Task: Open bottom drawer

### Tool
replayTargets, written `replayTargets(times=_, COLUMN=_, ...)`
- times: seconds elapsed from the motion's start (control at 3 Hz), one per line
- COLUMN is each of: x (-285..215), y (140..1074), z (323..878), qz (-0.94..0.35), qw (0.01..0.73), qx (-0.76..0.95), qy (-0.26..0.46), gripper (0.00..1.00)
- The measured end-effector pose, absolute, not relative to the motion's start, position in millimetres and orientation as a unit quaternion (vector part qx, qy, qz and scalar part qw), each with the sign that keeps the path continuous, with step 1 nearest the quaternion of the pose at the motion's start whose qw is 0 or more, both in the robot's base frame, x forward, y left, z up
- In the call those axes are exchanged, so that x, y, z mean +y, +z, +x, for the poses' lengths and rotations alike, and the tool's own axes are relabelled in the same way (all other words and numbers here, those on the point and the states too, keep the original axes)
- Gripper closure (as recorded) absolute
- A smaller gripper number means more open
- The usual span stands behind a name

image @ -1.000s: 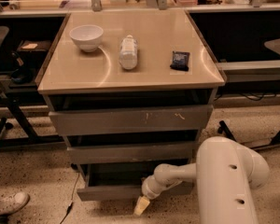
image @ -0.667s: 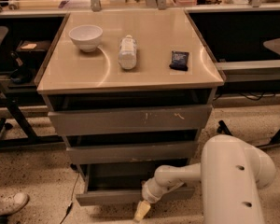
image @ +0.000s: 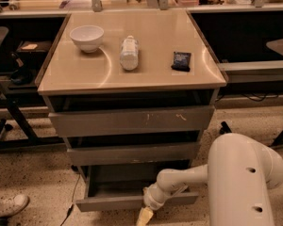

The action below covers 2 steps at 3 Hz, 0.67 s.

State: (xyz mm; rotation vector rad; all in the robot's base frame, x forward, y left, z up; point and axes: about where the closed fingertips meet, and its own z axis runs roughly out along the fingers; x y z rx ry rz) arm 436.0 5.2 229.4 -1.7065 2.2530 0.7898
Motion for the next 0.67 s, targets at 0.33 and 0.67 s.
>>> replayTargets(times=0.33, x=5, y=228, z=473, qz=-0.587, qw=0.124, qx=0.762, qy=0.243, gripper=0.00)
replayTargets(times=0.67, x=5, y=210, z=498, qz=-0.589, qw=0.123, qx=0.764, qy=0.233, gripper=0.00)
